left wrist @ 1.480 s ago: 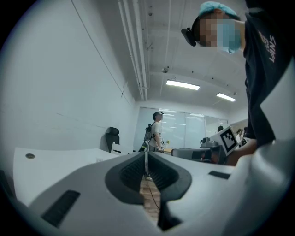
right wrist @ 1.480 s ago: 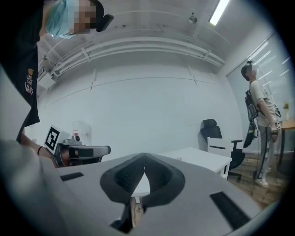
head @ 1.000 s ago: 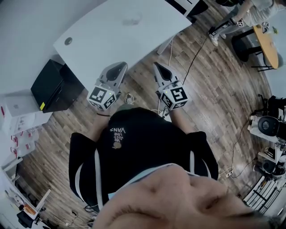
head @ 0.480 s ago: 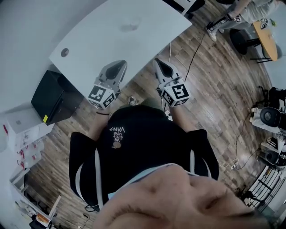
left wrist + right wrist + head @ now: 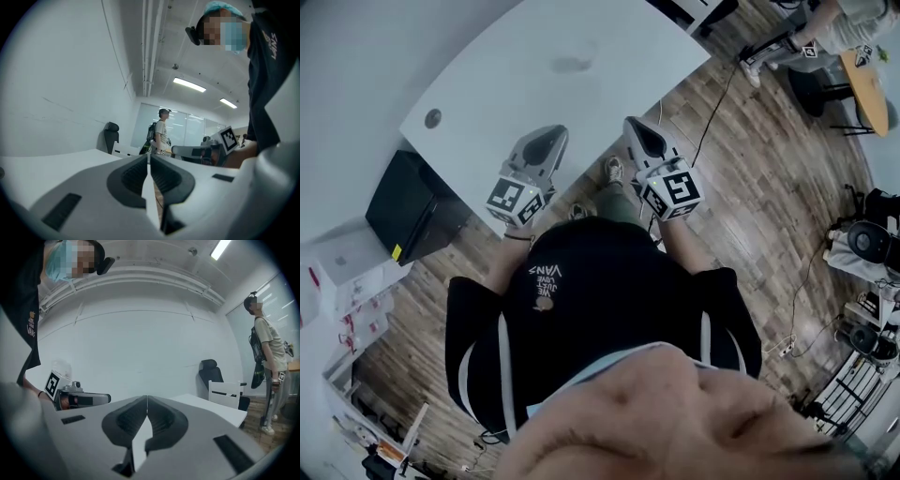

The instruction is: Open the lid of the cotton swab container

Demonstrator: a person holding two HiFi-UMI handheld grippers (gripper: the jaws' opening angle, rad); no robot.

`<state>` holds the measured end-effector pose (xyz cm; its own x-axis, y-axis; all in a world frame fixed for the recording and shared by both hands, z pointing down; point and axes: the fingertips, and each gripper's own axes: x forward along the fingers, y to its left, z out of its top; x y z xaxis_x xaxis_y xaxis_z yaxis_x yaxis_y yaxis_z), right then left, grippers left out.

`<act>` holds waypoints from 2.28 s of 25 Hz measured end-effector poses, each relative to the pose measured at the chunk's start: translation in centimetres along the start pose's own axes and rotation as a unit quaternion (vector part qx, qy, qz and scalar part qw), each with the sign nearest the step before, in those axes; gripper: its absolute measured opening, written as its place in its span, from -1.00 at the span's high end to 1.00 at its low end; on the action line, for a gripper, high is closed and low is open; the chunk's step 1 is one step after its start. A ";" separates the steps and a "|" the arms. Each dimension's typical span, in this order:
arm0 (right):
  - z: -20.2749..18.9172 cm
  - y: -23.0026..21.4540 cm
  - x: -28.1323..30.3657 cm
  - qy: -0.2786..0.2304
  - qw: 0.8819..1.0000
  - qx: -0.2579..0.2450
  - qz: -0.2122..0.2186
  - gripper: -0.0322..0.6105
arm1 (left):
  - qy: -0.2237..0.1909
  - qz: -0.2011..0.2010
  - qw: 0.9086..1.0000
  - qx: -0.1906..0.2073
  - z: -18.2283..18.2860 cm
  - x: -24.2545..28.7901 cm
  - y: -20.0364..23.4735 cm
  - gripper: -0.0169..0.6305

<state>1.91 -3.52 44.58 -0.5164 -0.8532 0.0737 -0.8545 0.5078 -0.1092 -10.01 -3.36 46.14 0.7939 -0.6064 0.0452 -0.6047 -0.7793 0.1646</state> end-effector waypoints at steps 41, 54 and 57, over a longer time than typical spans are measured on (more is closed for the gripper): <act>0.8 -14.4 15.0 0.033 0.985 -0.008 0.167 0.86 | -0.017 0.193 0.981 -0.009 -0.8 14.3 12.5 0.86; 0.1 -16.4 16.0 0.044 0.981 -0.011 0.190 0.86 | 0.017 0.227 0.974 0.014 -4.5 16.8 14.1 0.86; -0.3 -16.4 15.9 0.048 0.980 -0.006 0.193 0.86 | 0.026 0.225 0.974 0.012 -5.6 17.0 14.2 0.86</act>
<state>7.68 -25.39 47.81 -0.8041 -0.5819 0.1214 -0.5942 0.7927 -0.1363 -4.68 -23.85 54.72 0.4500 -0.8791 0.1568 -0.8929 -0.4402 0.0945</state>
